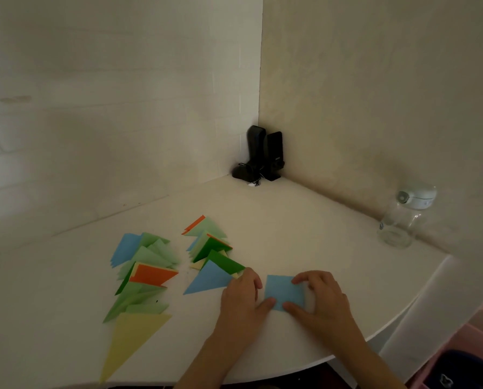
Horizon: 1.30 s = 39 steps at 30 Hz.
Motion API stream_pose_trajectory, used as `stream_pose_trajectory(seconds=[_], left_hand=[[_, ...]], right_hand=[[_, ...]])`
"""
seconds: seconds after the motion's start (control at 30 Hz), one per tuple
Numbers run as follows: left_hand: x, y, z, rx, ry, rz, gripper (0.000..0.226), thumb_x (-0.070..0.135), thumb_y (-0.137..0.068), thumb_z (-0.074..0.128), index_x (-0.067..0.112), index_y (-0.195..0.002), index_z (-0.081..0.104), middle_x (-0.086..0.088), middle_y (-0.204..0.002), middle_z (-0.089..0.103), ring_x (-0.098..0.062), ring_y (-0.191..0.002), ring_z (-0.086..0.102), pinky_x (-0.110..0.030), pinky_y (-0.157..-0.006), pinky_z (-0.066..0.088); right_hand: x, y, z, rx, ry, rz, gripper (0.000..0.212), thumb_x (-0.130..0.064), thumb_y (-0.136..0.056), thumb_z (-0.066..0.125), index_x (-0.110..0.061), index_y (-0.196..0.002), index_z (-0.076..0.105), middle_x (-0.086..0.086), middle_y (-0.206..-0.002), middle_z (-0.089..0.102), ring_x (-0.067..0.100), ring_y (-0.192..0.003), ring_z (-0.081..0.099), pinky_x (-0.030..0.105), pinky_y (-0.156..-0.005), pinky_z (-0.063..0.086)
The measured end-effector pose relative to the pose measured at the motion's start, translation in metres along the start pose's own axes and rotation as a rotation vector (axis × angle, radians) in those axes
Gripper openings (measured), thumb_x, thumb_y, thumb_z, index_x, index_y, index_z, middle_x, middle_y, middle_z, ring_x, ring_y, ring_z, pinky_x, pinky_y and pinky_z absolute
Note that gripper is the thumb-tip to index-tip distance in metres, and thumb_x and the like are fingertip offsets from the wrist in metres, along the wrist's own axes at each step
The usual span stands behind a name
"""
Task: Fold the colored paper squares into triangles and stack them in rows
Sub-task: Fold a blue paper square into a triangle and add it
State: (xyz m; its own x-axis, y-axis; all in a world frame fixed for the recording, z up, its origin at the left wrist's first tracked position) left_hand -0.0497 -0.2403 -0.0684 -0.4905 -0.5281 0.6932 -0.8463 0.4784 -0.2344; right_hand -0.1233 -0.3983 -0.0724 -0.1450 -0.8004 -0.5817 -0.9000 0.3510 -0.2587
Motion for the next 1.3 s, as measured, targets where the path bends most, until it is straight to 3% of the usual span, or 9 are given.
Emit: stream_pose_trajectory(seconds=[0.2,0.3,0.4,0.6,0.7,0.77,0.87,1.07,1.3], left_hand=[[-0.002,0.002,-0.002,-0.015,0.043,0.054,0.024,0.018,-0.078,0.067,0.033,-0.078,0.048,0.010,-0.062,0.039,-0.007,-0.065,0.039,-0.023,-0.061,0.033],[0.001,0.003,-0.002,-0.035,-0.061,0.117,0.012,0.017,-0.082,0.060,0.028,-0.086,0.058,0.008,-0.072,0.046,-0.010,-0.073,0.042,-0.027,-0.069,0.038],[0.006,-0.001,-0.007,-0.102,-0.034,0.144,0.024,0.011,-0.077,0.046,0.026,-0.082,0.065,-0.001,-0.075,0.051,-0.014,-0.072,0.047,-0.035,-0.070,0.042],[0.011,0.002,-0.018,-0.062,-0.216,0.187,0.031,0.009,-0.076,0.041,0.016,-0.083,0.070,-0.006,-0.080,0.058,-0.022,-0.080,0.051,-0.034,-0.069,0.038],[0.020,0.013,-0.021,-0.019,-0.475,0.238,0.052,0.050,-0.083,0.027,0.018,-0.087,0.067,-0.002,-0.089,0.061,-0.022,-0.090,0.053,-0.035,-0.077,0.040],[0.027,0.024,-0.023,0.018,-0.601,0.242,0.061,0.073,-0.073,0.029,0.024,-0.072,0.064,0.007,-0.074,0.060,-0.015,-0.076,0.054,-0.034,-0.068,0.044],[0.028,0.037,-0.016,0.066,-0.604,0.294,0.053,0.078,-0.066,0.038,0.028,-0.062,0.056,0.012,-0.061,0.054,-0.012,-0.061,0.052,-0.030,-0.054,0.045],[0.018,0.040,-0.013,0.176,-0.537,0.361,0.003,0.035,-0.065,0.056,0.032,-0.065,0.055,0.017,-0.065,0.055,-0.005,-0.067,0.051,-0.021,-0.065,0.030],[-0.011,0.040,-0.033,0.196,-0.384,0.332,0.008,0.041,-0.067,0.061,0.035,-0.071,0.065,0.023,-0.079,0.061,0.000,-0.082,0.040,-0.013,-0.062,0.027]], right_hand=[[0.009,-0.008,-0.007,-0.199,-0.088,0.004,0.052,-0.064,-0.052,0.050,-0.053,-0.102,0.043,-0.023,-0.116,0.042,0.009,-0.104,0.045,0.036,-0.096,0.039],[0.010,-0.012,-0.013,-0.288,-0.045,-0.045,0.059,-0.064,-0.056,0.053,-0.050,-0.111,0.039,-0.019,-0.119,0.045,0.004,-0.108,0.046,0.027,-0.099,0.037],[-0.003,-0.020,-0.027,-0.351,-0.031,-0.027,0.038,-0.044,-0.079,0.064,-0.046,-0.110,0.044,-0.012,-0.109,0.056,-0.001,-0.090,0.053,0.005,-0.080,0.037],[-0.023,-0.028,-0.033,-0.366,0.036,-0.035,0.019,-0.028,-0.088,0.060,-0.023,-0.101,0.071,-0.008,-0.098,0.070,0.000,-0.082,0.059,0.002,-0.067,0.038],[-0.025,-0.020,-0.033,-0.374,0.055,-0.023,0.022,-0.030,-0.081,0.061,-0.026,-0.099,0.073,-0.013,-0.088,0.066,-0.003,-0.084,0.058,0.003,-0.069,0.037],[-0.025,-0.014,-0.033,-0.367,0.020,-0.004,0.020,-0.021,-0.078,0.065,-0.028,-0.094,0.074,-0.014,-0.084,0.067,-0.010,-0.076,0.058,0.006,-0.073,0.042],[-0.030,0.000,-0.035,-0.329,-0.061,0.011,0.026,-0.014,-0.075,0.067,-0.040,-0.079,0.072,-0.016,-0.070,0.068,-0.010,-0.074,0.062,0.007,-0.071,0.046],[-0.048,0.010,-0.031,-0.388,-0.104,-0.174,0.026,-0.026,-0.070,0.076,-0.040,-0.089,0.067,-0.011,-0.076,0.067,-0.002,-0.067,0.061,0.007,-0.066,0.043],[-0.033,0.004,0.002,-0.276,0.082,-0.241,0.049,-0.069,-0.064,0.042,-0.045,-0.097,0.069,-0.020,-0.079,0.036,-0.008,-0.070,0.044,0.004,-0.065,0.031]])
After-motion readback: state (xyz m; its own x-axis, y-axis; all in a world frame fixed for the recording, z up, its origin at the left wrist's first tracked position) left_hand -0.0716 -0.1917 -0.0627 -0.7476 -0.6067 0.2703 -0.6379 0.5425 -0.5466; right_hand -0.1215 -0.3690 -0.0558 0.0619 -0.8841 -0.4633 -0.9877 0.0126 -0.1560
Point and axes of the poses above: each hand's wrist, its own y-axis away from the middle knuckle, its own z-axis out of the palm, x = y × z, the point moved 3 cm from there along -y, towards the middle knuckle
